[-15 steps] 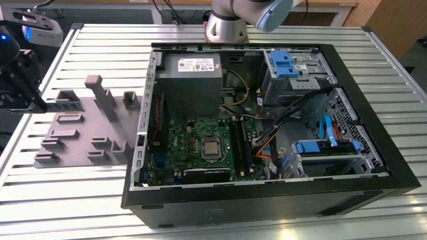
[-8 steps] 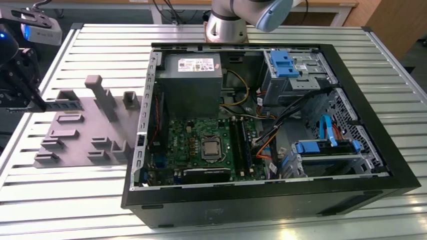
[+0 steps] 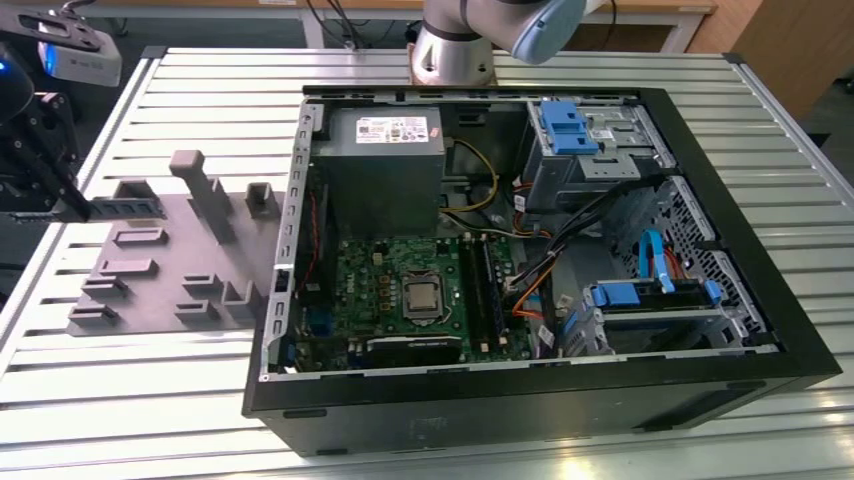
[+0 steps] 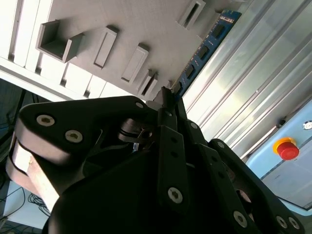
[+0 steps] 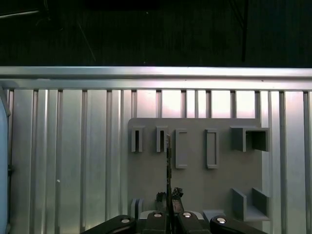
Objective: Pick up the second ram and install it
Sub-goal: 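Pick up the second ram and move it above second insertion slot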
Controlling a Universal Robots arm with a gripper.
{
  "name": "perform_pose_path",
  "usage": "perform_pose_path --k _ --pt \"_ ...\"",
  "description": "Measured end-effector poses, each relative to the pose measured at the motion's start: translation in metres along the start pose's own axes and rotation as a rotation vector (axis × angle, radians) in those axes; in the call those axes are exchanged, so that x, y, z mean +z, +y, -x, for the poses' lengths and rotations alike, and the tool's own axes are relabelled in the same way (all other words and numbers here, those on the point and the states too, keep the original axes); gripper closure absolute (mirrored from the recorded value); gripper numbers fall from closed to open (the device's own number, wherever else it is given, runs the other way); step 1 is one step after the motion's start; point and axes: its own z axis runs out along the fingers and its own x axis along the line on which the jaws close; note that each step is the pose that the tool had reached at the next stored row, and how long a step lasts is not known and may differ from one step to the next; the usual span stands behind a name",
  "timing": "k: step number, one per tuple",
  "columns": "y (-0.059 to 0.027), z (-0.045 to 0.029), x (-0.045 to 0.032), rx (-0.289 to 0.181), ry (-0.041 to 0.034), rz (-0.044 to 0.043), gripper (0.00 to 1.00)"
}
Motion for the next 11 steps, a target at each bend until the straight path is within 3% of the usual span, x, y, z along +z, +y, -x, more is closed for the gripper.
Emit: perform_pose_path --k 11 --pt "0.0002 0.0001 -0.0062 0.000 0.0001 0.0001 0.86"
